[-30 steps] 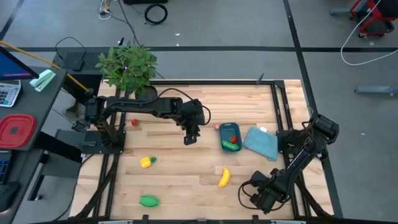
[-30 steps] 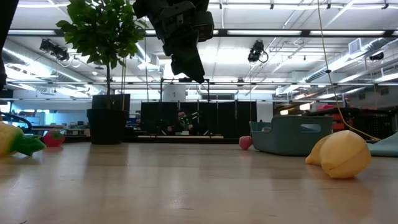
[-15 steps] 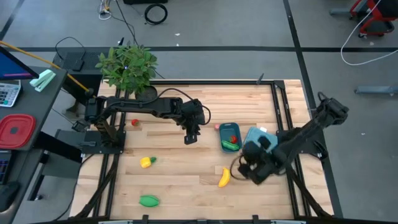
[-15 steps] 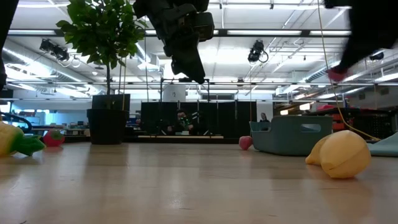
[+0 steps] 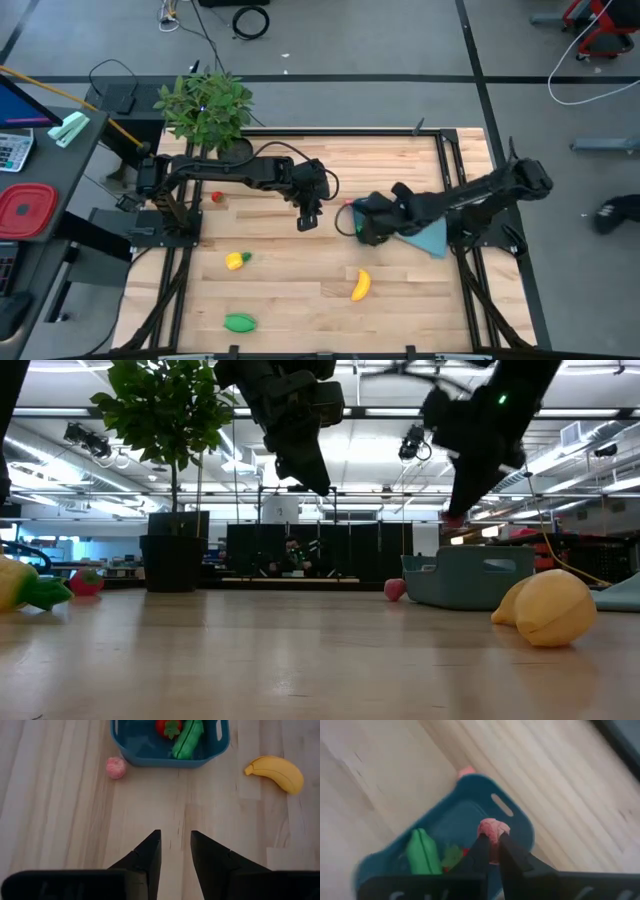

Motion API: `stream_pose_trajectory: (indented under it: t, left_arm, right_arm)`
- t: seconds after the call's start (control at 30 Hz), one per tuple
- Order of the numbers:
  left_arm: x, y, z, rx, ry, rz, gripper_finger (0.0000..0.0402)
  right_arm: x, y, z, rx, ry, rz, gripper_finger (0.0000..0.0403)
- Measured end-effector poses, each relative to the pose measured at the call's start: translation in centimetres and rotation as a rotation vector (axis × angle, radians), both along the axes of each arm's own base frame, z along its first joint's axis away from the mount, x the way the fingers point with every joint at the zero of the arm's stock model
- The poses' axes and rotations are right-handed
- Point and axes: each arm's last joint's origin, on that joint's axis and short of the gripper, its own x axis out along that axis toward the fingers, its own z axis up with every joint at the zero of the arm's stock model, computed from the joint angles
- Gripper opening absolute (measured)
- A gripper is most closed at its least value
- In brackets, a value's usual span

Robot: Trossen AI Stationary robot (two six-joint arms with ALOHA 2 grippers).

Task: Pick and placing Produce into tupperware
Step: Put the bottom pink peach into the blue bin, then put the red strawberry into the blue bin

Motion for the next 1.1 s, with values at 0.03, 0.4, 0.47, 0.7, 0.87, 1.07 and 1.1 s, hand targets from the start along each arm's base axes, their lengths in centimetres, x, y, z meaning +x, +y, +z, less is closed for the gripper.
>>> stream_pose_trajectory:
  t: [0.03,0.4,0.47,0.7,0.87,1.07,1.1]
  left_arm:
    - [0.0,0.0,0.0,0.000,0.002,0.000,0.0110]
    - [-0.2,0.0,-0.1,0.002,0.027,-0.007,0.0103]
    - [-0.2,0.0,-0.1,0.000,0.029,-0.005,0.0102]
    - [-0.3,0.0,-0.2,-0.006,0.042,0.003,0.0099]
    - [-0.6,-0.1,-0.4,-0.027,0.073,0.038,0.0099]
    - [-0.6,-0.6,-0.4,-0.045,0.090,0.063,0.0100]
    - [-0.6,-0.8,-0.4,-0.042,0.091,0.065,0.0100]
  right_arm:
    - [0.3,-0.5,-0.4,0.011,0.019,0.000,0.0025]
    - [1.7,-3.4,-2.6,0.075,0.087,-0.051,0.0038]
    - [1.7,-3.5,-2.6,0.074,0.092,-0.046,0.0044]
    - [1.7,-3.5,-2.6,0.087,0.095,-0.038,0.0085]
    - [1.7,-3.4,-2.6,0.113,0.105,-0.016,0.0123]
    - [1.7,-3.3,-2.7,0.132,0.113,0.001,0.0164]
    - [1.7,-3.3,-2.7,0.128,0.119,0.014,0.0169]
